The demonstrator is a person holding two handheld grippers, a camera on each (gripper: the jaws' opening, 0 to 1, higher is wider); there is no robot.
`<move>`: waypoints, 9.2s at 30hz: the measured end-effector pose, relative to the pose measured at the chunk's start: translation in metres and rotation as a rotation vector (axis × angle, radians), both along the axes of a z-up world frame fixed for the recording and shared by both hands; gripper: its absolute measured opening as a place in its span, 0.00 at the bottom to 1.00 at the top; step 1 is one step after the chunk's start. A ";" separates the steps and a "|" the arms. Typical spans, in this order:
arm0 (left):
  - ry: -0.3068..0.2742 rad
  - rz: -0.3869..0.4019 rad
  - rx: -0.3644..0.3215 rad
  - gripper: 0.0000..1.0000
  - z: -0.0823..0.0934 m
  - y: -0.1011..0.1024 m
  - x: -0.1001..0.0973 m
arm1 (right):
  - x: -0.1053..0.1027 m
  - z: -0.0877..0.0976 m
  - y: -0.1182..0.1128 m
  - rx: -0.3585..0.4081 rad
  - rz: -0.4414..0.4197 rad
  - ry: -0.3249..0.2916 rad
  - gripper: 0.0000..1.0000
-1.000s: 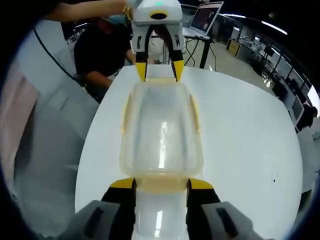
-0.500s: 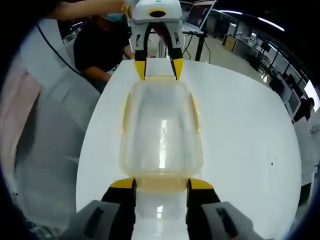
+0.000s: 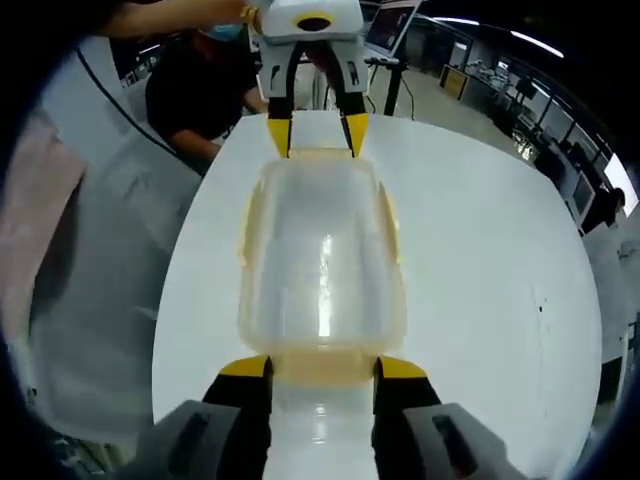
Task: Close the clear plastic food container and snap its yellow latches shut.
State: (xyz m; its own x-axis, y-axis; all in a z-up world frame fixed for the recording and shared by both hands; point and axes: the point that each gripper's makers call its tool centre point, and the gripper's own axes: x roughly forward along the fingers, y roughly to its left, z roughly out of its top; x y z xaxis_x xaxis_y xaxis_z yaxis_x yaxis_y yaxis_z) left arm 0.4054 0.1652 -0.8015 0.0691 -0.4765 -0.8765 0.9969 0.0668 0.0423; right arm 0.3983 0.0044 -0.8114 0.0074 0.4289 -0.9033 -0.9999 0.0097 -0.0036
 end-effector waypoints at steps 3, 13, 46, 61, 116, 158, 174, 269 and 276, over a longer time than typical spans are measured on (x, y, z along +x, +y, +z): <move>-0.002 -0.003 -0.003 0.37 0.000 -0.006 0.001 | 0.000 -0.002 -0.007 -0.013 -0.007 -0.004 0.36; -0.001 -0.031 -0.008 0.37 -0.004 -0.031 0.004 | 0.000 -0.008 -0.031 -0.049 -0.037 0.002 0.36; 0.006 -0.041 -0.051 0.37 -0.003 -0.066 0.009 | 0.003 -0.006 -0.067 -0.079 -0.072 0.006 0.36; 0.022 -0.033 -0.049 0.37 -0.011 -0.063 0.008 | 0.002 -0.011 -0.065 -0.085 -0.071 0.009 0.37; 0.080 0.419 -0.242 0.46 0.000 -0.051 0.011 | 0.002 0.005 -0.060 0.083 -0.367 0.067 0.37; 0.325 0.788 -0.409 0.29 -0.018 -0.072 0.005 | -0.003 -0.013 -0.047 0.167 -0.804 0.305 0.33; 0.330 0.810 -0.369 0.27 -0.021 -0.077 0.008 | -0.008 -0.012 -0.042 0.225 -0.854 0.367 0.33; -0.030 0.461 -0.406 0.35 0.011 -0.130 0.006 | 0.019 0.019 0.019 0.297 -0.534 0.056 0.30; -0.035 0.455 -0.401 0.35 0.009 -0.130 0.006 | 0.024 0.017 0.021 0.291 -0.531 0.055 0.30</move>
State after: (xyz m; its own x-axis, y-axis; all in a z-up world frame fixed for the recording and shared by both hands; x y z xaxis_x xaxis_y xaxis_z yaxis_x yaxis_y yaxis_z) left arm 0.4116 0.0348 -0.7925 0.3688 -0.6850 -0.6283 0.8632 0.5031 -0.0418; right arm 0.4224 0.0254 -0.7945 0.2451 0.6087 -0.7546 -0.8566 0.5005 0.1255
